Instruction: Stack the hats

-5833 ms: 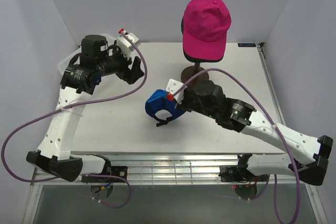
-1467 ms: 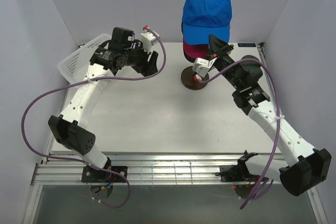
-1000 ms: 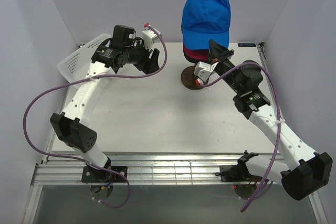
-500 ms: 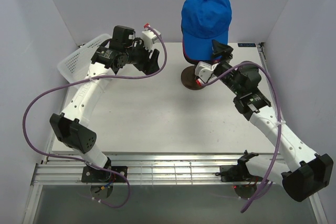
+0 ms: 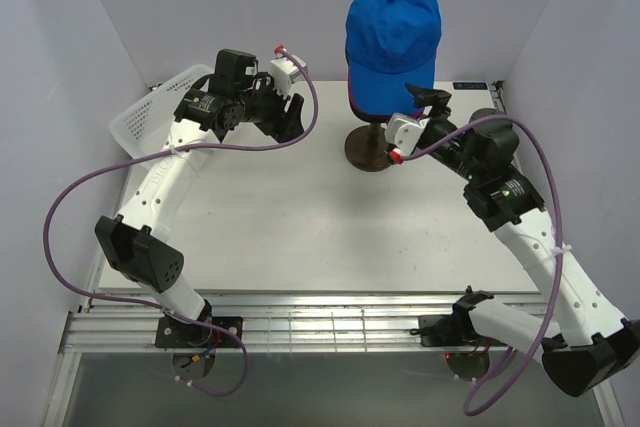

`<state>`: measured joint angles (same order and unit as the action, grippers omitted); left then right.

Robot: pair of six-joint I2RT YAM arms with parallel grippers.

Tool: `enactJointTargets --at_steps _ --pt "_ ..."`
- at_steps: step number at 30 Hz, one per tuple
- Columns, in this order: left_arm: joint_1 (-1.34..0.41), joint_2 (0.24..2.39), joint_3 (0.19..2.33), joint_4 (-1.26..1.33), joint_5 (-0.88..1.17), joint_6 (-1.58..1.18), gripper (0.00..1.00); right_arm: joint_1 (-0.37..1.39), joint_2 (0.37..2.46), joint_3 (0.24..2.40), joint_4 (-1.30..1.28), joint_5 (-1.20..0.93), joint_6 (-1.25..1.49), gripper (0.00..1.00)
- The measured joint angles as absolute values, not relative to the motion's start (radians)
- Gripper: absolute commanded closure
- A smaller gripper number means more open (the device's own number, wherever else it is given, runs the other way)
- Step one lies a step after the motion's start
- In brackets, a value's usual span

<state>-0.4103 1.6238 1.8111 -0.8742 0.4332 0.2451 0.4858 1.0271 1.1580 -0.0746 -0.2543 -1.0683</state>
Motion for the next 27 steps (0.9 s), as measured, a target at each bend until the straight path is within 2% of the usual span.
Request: enactJointTargets --at_steps 5,7,12,15,21,27 --pt "-0.411 1.624 1.811 -0.874 0.436 0.243 0.32 0.486 1.009 1.261 -0.257 -0.344 -0.923 0.16" --pt "-0.412 1.624 1.811 -0.874 0.438 0.242 0.32 0.487 1.048 1.376 -0.298 -0.345 -0.794 0.16" --pt "-0.414 1.624 1.81 -0.874 0.443 0.236 0.33 0.478 1.219 1.69 -0.265 -0.269 -0.495 0.16" --pt "-0.414 1.624 1.799 -0.865 0.447 0.234 0.33 0.455 1.319 1.799 -0.219 -0.22 -0.329 0.16" --pt "-0.414 1.623 1.765 -0.862 0.448 0.235 0.33 0.365 1.522 1.976 -0.118 -0.078 -0.004 0.26" --pt "-0.414 1.621 1.754 -0.861 0.448 0.235 0.33 0.297 1.591 1.939 -0.04 0.059 0.242 0.44"
